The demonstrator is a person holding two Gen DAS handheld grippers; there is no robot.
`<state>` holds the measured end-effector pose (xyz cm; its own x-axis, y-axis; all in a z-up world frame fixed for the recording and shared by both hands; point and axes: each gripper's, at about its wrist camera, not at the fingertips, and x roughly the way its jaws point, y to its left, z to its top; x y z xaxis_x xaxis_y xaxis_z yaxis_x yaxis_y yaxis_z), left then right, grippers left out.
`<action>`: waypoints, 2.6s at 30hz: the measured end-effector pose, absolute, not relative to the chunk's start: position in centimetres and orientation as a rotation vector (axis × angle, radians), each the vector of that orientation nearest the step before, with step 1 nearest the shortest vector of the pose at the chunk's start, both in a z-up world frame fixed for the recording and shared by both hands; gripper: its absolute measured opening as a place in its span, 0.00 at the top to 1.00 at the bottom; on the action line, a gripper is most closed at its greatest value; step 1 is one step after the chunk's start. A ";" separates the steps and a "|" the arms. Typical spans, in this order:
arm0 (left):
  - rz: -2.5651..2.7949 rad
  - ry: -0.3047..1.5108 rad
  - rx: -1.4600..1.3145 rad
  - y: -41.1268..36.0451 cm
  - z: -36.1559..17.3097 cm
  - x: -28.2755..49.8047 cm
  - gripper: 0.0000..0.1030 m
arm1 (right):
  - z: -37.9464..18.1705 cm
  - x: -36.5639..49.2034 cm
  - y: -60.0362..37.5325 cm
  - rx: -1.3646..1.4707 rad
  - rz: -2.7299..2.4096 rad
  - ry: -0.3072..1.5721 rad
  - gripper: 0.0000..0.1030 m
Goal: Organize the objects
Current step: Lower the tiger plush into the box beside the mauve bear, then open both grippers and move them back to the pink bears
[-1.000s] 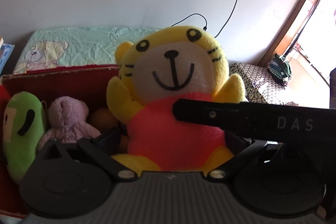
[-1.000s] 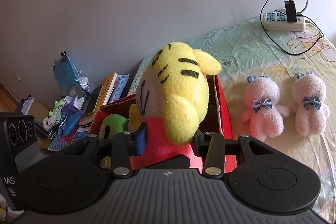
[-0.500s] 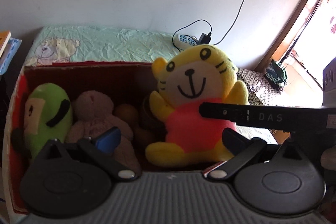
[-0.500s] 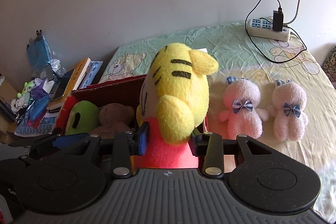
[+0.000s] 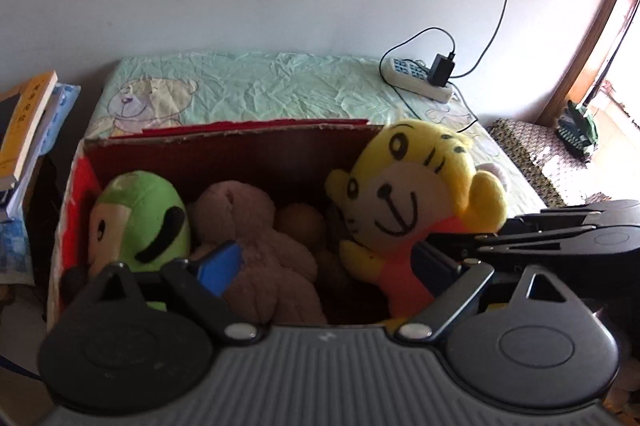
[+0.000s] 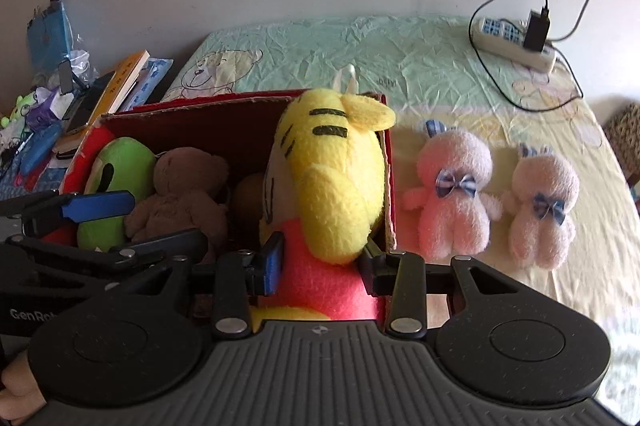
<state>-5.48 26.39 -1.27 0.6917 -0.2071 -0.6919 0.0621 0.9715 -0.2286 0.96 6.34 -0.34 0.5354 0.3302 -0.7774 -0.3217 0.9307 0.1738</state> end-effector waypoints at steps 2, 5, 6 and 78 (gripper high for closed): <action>-0.166 0.790 -0.190 26.3 -1.3 -5.3 0.11 | 0.1 0.6 5.7 0.051 0.405 0.908 0.58; -0.179 0.783 -0.193 26.2 -1.3 -5.2 0.11 | 0.9 0.3 5.0 0.092 0.389 0.867 0.56; -0.183 0.785 -0.187 26.0 -1.3 -5.2 0.11 | 1.1 0.2 4.8 0.106 0.388 0.853 0.55; 0.530 0.778 0.044 9.1 3.8 -10.9 0.03 | -1.9 0.1 -13.2 0.340 1.017 0.855 0.66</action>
<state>-10.90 9.13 3.82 0.5883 0.4711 -0.6572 -0.4395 0.8685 0.2292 0.11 -13.16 -1.92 0.2469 0.8509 -0.4638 -0.6031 0.5095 0.6137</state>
